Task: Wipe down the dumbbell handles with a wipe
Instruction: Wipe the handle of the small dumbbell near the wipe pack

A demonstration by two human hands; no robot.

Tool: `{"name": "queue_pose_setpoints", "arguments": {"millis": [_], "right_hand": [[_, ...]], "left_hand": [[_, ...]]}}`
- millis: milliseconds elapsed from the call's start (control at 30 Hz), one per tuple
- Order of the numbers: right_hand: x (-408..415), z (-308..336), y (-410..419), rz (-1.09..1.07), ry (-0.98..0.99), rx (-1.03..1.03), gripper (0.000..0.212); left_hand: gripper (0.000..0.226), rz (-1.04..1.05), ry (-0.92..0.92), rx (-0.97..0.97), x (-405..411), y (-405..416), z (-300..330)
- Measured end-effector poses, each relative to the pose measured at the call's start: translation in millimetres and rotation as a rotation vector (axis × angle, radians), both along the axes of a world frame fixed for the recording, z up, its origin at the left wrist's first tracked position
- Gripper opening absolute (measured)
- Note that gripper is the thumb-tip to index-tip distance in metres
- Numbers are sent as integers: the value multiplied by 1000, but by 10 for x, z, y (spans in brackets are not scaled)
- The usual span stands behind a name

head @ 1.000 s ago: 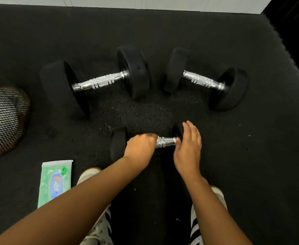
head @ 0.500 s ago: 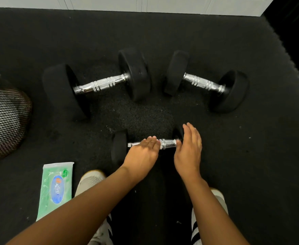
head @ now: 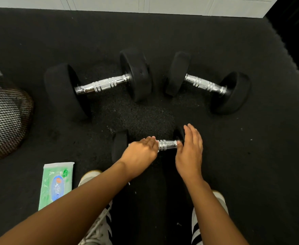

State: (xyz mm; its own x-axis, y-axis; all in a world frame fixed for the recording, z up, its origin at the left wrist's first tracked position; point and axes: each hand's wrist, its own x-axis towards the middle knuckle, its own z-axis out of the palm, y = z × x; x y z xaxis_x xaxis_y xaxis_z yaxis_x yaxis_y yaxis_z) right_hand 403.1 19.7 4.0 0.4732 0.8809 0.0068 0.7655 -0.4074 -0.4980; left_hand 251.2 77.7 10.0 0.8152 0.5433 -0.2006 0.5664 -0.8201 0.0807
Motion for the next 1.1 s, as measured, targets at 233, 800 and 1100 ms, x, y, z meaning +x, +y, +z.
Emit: {"name": "queue_pose_setpoints", "arguments": {"millis": [233, 800, 1100], "right_hand": [[8, -3, -14, 13, 5, 11, 53], [7, 36, 30, 18, -19, -41, 53], [6, 42, 26, 13, -26, -62, 53]], "left_hand": [[44, 157, -38, -109, -16, 56, 61], [26, 428, -9, -410, 415, 375, 55], [22, 457, -36, -433, 563, 423, -2]]}}
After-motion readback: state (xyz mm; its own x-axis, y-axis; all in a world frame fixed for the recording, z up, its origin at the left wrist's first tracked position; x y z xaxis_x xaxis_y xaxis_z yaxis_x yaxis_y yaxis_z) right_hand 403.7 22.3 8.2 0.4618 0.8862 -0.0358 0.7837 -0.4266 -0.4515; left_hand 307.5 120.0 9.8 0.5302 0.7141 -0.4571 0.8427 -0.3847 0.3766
